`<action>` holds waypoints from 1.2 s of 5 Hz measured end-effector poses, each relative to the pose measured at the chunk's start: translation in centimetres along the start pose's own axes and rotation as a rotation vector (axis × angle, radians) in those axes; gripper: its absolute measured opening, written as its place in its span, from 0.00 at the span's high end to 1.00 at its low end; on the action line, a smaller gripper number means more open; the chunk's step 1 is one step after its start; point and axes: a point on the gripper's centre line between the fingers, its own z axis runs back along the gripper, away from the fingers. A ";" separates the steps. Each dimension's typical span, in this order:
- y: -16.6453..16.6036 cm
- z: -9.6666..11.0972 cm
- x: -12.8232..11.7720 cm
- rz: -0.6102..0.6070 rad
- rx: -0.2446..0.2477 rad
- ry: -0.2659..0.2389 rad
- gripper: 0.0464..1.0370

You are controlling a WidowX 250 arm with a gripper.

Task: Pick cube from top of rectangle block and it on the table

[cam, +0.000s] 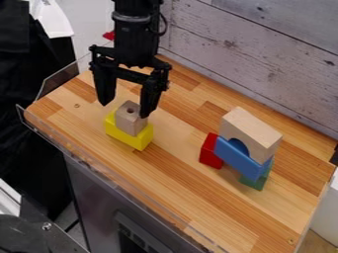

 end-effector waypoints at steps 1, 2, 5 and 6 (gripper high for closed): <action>-0.1 -0.3 -0.1 -0.029 0.010 0.004 0.04; 0.1 -1.2 0.2 -0.029 0.015 0.019 0.10; -0.3 -1.6 1.2 -0.011 -0.006 0.003 0.46; -0.4 0.7 2.3 -0.019 0.015 -0.050 0.46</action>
